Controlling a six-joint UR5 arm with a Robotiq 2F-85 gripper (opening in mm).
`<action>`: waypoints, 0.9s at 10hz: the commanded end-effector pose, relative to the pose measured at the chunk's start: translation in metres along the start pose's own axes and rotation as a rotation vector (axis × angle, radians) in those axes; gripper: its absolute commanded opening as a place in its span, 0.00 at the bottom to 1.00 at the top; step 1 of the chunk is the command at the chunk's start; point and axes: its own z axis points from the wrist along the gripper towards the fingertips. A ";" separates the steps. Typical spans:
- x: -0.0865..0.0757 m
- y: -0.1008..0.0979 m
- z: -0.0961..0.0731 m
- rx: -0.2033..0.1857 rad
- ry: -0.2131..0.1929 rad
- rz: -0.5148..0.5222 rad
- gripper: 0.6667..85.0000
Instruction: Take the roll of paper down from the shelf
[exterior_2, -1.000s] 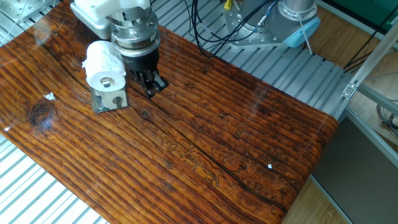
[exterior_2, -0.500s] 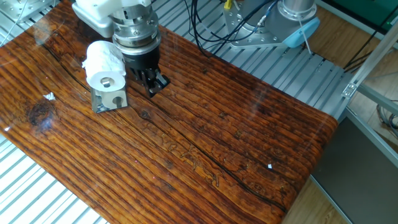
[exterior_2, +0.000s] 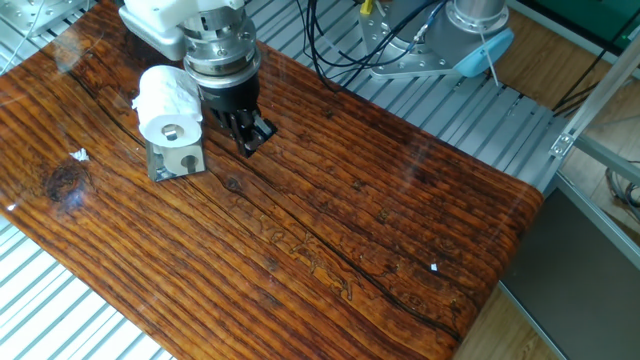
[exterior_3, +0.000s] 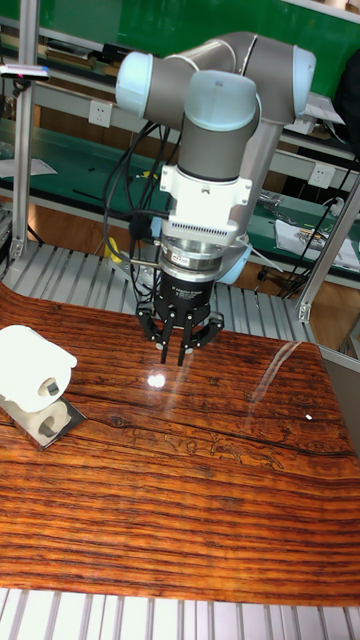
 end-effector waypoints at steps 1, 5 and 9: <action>0.001 0.004 0.002 -0.024 -0.005 0.005 0.34; -0.001 0.003 0.001 -0.026 -0.017 -0.046 0.36; -0.003 -0.009 0.002 0.001 -0.041 -0.122 0.36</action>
